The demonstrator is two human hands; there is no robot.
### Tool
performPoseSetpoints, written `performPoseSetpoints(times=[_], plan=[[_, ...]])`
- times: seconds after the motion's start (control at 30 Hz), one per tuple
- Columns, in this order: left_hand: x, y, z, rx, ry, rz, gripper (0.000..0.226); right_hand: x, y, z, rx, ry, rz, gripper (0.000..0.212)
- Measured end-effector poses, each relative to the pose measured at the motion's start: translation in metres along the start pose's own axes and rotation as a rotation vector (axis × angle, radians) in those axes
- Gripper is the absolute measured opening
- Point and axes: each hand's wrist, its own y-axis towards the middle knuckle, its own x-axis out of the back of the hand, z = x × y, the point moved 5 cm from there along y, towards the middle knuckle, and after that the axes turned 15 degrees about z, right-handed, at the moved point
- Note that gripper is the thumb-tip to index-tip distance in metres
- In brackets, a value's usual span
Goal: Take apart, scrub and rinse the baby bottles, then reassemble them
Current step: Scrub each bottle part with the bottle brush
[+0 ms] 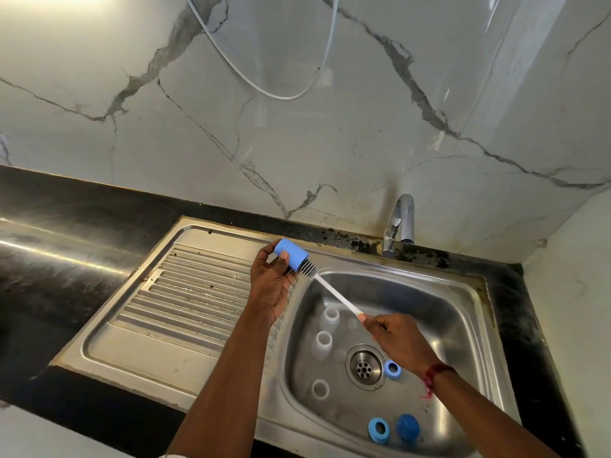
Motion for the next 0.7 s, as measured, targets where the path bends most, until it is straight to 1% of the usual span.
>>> performPoseSetpoints(times=[0.1,0.17,0.2,0.27,0.33,0.4,0.43,0.47,0.53,0.6,0.63,0.7], plan=[[0.003,0.000,0.000,0.008,0.000,-0.006,0.049,0.000,-0.002,0.003,0.015,-0.048,0.012,0.056],[0.009,0.002,0.003,0.014,0.001,0.001,0.075,-0.002,-0.004,0.003,0.025,-0.062,0.036,0.054],[0.011,0.003,0.005,0.016,0.001,0.003,0.084,-0.003,-0.005,0.002,0.035,-0.063,0.045,0.054],[0.014,0.003,0.006,0.008,0.003,0.004,0.091,-0.002,-0.008,0.001,0.053,-0.048,0.051,0.053],[0.012,0.002,0.005,0.007,0.016,0.006,0.092,0.000,-0.010,0.000,0.072,-0.024,0.044,0.053],[0.008,0.001,0.003,0.004,0.010,0.012,0.090,0.001,-0.012,-0.001,0.094,0.005,0.017,0.052],[0.007,0.000,0.003,0.001,0.001,0.012,0.085,0.002,-0.013,-0.002,0.101,0.026,0.003,0.053],[0.004,0.000,0.002,-0.005,-0.009,0.008,0.075,0.002,-0.013,-0.003,0.105,0.043,-0.011,0.054],[-0.001,-0.001,-0.001,-0.021,-0.019,0.005,0.045,0.002,-0.013,-0.005,0.102,0.071,-0.041,0.056],[-0.004,-0.001,-0.001,-0.019,-0.011,0.005,0.026,0.001,-0.013,-0.008,0.096,0.091,-0.070,0.054],[-0.004,-0.001,0.000,-0.012,-0.007,0.009,0.021,0.001,-0.013,-0.010,0.094,0.095,-0.085,0.053],[-0.002,-0.002,0.003,0.008,0.007,0.010,0.021,0.001,-0.013,-0.015,0.074,0.094,-0.097,0.052]])
